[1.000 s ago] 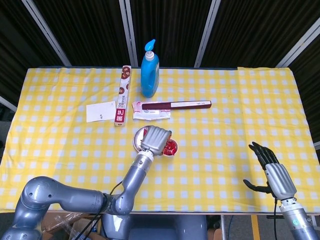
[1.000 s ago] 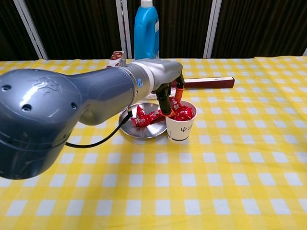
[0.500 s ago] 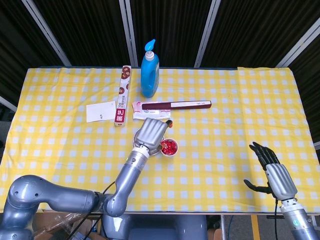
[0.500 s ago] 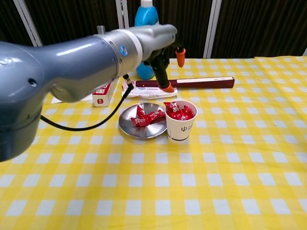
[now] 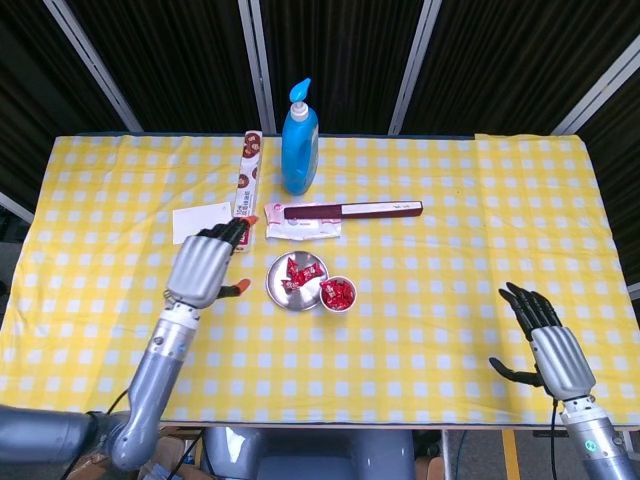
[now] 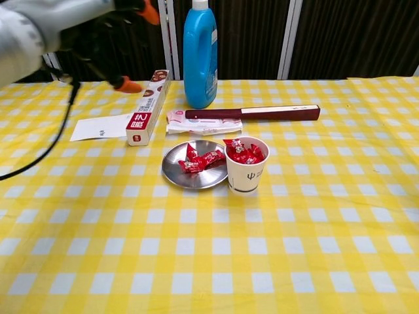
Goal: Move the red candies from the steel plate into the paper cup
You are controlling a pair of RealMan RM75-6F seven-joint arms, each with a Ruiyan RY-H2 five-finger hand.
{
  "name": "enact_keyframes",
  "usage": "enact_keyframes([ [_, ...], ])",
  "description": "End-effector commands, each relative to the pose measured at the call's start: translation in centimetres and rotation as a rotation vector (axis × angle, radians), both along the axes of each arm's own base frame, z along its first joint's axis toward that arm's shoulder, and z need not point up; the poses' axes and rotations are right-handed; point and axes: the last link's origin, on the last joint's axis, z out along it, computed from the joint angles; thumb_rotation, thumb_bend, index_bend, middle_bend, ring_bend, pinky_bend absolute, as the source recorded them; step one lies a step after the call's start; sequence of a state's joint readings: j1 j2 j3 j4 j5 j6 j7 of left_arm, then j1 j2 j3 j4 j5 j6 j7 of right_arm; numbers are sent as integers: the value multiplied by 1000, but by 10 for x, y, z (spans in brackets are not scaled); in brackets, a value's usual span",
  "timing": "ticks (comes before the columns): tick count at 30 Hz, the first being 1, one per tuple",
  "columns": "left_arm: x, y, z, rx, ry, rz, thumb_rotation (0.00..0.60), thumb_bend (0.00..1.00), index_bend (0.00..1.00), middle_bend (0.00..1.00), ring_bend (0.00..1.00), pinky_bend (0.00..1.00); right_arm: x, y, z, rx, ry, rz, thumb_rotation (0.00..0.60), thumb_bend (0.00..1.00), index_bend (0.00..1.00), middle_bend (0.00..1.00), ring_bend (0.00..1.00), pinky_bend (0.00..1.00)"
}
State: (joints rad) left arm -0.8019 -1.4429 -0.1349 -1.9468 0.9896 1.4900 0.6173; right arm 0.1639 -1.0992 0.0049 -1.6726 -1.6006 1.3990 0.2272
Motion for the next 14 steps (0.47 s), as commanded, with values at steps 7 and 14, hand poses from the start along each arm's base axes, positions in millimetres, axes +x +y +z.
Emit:
enact_keyframes([
  [7, -154, -104, 74, 103, 168, 145, 600, 114, 0, 0, 2, 50, -1, 2, -2, -84, 120, 55, 600, 277, 0, 0, 0, 0],
  [14, -201, -140, 88, 137, 235, 164, 600, 114, 0, 0, 0, 30, 2, 4, -9, -100, 157, 72, 600, 276, 0, 0, 0, 0],
])
